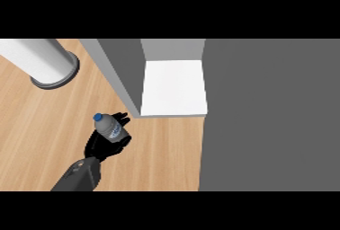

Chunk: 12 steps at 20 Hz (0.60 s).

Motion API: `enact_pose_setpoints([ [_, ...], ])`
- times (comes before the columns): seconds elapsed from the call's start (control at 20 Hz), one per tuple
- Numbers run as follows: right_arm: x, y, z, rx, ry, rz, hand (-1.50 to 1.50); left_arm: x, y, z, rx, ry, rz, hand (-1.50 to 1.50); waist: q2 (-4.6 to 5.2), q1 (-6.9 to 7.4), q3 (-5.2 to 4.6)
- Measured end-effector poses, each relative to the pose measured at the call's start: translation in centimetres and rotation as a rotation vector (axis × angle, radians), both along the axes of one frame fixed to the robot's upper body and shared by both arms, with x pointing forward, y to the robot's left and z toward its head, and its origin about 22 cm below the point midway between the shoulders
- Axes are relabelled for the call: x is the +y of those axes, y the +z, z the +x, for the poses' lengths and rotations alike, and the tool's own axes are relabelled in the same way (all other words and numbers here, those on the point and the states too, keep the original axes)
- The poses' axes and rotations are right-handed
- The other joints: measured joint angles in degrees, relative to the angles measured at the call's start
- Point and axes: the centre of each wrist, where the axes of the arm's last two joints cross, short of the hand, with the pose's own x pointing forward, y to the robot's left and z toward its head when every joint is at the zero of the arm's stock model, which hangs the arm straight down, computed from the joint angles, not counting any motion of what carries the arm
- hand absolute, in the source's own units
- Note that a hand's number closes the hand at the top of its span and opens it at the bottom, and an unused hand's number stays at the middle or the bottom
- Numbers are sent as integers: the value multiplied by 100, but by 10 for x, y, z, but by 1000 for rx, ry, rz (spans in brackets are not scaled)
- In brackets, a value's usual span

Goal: Pick up the bottled water, place it into the cabinet and close the cabinet

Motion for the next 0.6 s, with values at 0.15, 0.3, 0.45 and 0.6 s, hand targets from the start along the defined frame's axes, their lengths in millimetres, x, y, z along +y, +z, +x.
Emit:
enact_pose_setpoints([
  [0.15, 0, -2, 1, 1, -3, -2, -150, -5, -2, -3, -7, -21, -3, 150, 1, 8, -4],
  [0.3, 1, -4, 2, 0, -6, -4, -150, -9, -2, -2, -3, -29, -21, 150, -2, 22, -9],
  [0.45, -2, -10, 0, -3, -8, -3, -150, -18, -1, 1, -12, -39, -17, 150, -4, 27, -13],
  [0.6, -3, -6, -4, -5, 1, -2, -150, -8, -4, -5, -24, -4, -21, 150, -3, 16, -15],
])
